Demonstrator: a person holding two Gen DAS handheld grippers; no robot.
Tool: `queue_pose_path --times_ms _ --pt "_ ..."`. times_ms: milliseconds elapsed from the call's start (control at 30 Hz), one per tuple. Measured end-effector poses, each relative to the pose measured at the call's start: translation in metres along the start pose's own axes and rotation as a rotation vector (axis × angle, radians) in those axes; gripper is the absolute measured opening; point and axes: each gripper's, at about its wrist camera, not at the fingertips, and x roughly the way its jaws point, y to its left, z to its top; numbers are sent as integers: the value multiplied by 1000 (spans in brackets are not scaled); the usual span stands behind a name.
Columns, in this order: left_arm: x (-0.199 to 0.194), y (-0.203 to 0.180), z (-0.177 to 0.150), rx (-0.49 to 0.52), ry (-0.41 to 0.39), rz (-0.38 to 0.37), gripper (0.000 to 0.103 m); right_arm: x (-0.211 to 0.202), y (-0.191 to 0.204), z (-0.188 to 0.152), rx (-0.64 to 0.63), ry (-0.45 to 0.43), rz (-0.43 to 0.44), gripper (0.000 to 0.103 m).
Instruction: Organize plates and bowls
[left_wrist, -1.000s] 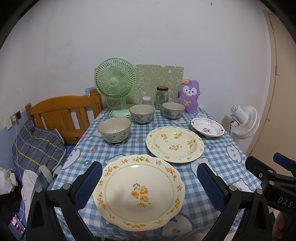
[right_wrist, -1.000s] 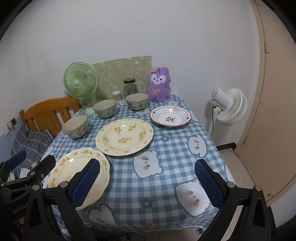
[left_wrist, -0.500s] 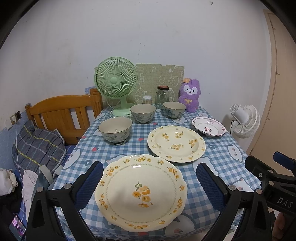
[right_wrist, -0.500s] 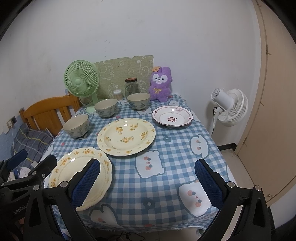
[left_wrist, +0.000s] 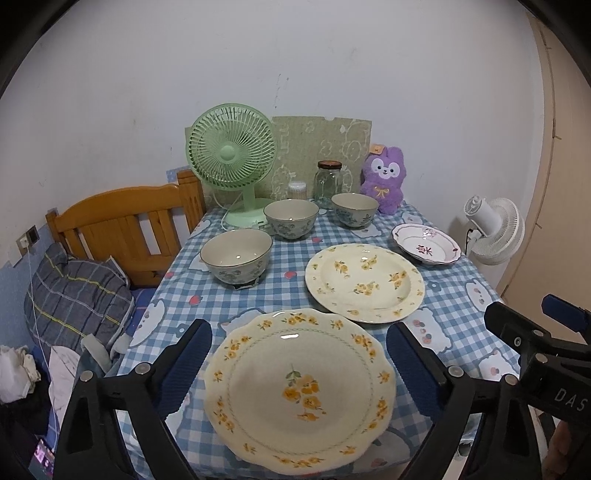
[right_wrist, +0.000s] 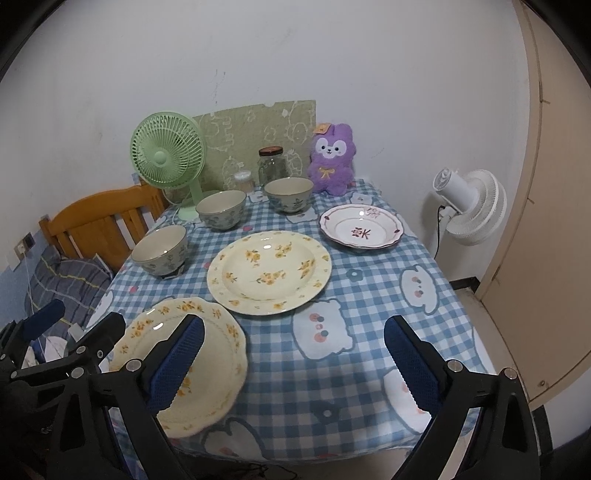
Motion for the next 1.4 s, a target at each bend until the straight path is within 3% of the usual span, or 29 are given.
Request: queue_pose_path --times_ms 600,833,1233,1400 --pt "65 49 -10 -48 195 1 86 75 56 -13 -3 167 -37 92" --pt "97 59 -29 -39 288 1 82 105 65 -28 13 232 -69 91" --pt "128 66 -47 -19 371 -22 79 144 71 -48 35 326 -104 87" --pt "138 71 -52 -35 402 -40 72 153 72 -54 40 357 -116 80"
